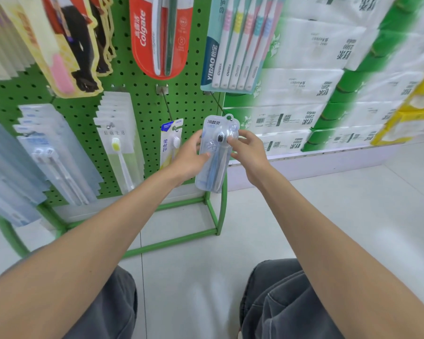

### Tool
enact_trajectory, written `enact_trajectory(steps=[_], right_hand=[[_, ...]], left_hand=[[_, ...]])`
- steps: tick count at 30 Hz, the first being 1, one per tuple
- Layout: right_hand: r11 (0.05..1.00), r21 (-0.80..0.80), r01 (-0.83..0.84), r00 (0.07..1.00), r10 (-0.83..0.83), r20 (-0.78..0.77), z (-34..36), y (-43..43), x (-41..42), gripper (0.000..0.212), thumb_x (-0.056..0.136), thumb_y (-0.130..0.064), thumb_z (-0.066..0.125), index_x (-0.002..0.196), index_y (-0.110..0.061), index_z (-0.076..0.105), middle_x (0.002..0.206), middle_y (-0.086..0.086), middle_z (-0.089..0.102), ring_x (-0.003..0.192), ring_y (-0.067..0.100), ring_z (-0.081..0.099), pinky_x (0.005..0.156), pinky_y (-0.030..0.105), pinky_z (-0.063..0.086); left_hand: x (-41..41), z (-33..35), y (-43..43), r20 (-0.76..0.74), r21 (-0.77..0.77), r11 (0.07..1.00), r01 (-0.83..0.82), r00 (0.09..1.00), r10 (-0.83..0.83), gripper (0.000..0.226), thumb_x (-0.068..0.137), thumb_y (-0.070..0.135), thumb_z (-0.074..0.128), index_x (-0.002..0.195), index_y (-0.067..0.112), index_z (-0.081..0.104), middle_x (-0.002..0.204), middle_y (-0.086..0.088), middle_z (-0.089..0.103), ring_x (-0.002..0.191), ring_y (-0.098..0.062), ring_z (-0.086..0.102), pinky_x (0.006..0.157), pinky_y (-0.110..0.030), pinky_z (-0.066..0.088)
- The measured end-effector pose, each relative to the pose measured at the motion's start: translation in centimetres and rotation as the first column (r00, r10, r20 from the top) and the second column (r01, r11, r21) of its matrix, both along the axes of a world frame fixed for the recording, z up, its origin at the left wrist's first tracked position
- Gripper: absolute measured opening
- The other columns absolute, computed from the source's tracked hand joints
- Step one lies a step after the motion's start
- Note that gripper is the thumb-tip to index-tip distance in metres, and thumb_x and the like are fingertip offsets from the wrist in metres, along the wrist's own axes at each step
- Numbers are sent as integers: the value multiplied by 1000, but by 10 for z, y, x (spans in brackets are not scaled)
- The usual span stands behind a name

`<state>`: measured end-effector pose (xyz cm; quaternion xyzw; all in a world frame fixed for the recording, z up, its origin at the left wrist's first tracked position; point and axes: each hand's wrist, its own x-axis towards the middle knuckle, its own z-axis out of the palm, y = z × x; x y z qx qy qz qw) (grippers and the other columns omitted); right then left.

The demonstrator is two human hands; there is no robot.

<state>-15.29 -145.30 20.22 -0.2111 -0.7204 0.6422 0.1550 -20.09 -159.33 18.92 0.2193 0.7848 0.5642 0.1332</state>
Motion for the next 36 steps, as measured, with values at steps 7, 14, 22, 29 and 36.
enact_trajectory(steps=[7, 14, 22, 29, 36], right_hand=[[999, 25, -25, 999, 26, -19, 2, -4, 32, 29, 96, -19, 59, 124, -11, 57, 112, 8, 67, 102, 18, 65, 86, 31, 55], [991, 81, -110, 993, 105, 58, 7, -18, 58, 27, 97, -22, 57, 122, -11, 57, 102, 3, 66, 91, 15, 63, 69, 23, 52], [977, 134, -164, 983, 150, 106, 20, -36, 69, 36, 85, -29, 72, 113, -12, 57, 103, 4, 66, 86, 13, 61, 79, 28, 49], [985, 54, -166, 976, 156, 153, 5, -48, 56, 26, 85, -32, 71, 98, -17, 54, 94, -1, 59, 87, 16, 57, 82, 31, 48], [980, 2, -199, 970, 196, 142, 5, -44, 53, 24, 84, -35, 68, 89, -18, 52, 93, 5, 55, 85, 20, 51, 93, 45, 49]], left_hand=[[26, 7, -9, -17, 57, 998, 7, 1000, -6, 46, 99, 6, 52, 142, 20, 43, 120, 7, 55, 112, -11, 53, 92, -31, 45], [43, 0, -25, -32, 7, 996, -85, 996, 85, 28, 94, 14, 63, 121, 17, 56, 93, 9, 61, 91, -15, 62, 72, -25, 49], [48, -2, -49, -29, 67, 998, 0, 1000, 2, 22, 94, 8, 62, 111, 21, 58, 97, 4, 66, 92, -15, 63, 77, -29, 52], [53, 1, -59, -22, 70, 997, 34, 999, -33, 28, 94, -2, 57, 121, 7, 56, 108, -1, 67, 88, -1, 64, 79, -13, 52], [48, 3, -61, 131, 138, 990, -34, 991, 16, 24, 96, 4, 59, 116, 17, 61, 111, -4, 71, 99, -17, 67, 84, -32, 55]])
